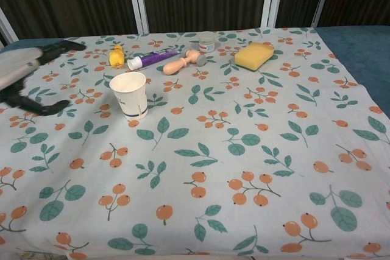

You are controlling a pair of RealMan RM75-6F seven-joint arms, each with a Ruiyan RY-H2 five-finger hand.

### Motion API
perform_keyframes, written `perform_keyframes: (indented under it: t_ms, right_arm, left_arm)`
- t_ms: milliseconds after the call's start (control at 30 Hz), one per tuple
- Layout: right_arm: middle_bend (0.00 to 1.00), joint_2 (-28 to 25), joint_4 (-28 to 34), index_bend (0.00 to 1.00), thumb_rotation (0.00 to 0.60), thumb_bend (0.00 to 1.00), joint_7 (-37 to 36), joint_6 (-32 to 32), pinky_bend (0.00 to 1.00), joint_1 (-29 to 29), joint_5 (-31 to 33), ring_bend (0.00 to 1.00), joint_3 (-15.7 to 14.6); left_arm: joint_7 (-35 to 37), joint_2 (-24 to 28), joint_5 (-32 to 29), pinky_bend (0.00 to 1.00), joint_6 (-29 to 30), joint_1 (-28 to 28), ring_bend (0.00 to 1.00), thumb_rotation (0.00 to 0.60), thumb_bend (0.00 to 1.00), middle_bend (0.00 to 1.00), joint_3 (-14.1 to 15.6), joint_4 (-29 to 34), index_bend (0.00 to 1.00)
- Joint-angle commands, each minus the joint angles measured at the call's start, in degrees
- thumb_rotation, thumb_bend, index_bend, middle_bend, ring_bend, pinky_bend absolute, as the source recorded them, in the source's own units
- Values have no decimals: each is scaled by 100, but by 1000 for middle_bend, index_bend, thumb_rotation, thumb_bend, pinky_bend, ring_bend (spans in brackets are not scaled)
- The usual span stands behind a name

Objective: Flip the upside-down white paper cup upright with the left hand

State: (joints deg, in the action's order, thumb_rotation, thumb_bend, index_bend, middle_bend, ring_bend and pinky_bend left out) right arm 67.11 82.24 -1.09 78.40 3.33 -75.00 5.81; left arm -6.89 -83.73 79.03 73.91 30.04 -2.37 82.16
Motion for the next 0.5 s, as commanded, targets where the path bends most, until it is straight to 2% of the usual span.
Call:
perform_keyframes:
  t_ms: [33,167,233,333,500]
  right_arm:
    - [0,171,-248,0,600,31,107,625,0,-157,-495,0,-88]
    - [0,364,-461,0,600,31,120,1149,0,-321,-848,0,-176]
    - [0,301,-253,0,600,32,37,1187,0,-403,-883,0,-245]
    - [0,165,34,0,600,31,21,1188,0,-450,-978,0,-330]
    - [0,129,182,0,600,32,214,1224,0,-470,-1029,0,-351]
  left_arm:
    - [-1777,1249,-36,0,1620,-1544,0,600,349,0,859,1251,0]
    - [-932,1005,125,0,2290,-2173,0,600,349,0,899,435,0]
    - [-426,949,194,0,2394,-2387,0,600,349,0,939,112,0]
    - [-140,947,386,0,2459,-2515,0,600,349,0,965,-148,0]
    - [30,978,548,0,2417,-2561,0,600,349,0,974,-232,0]
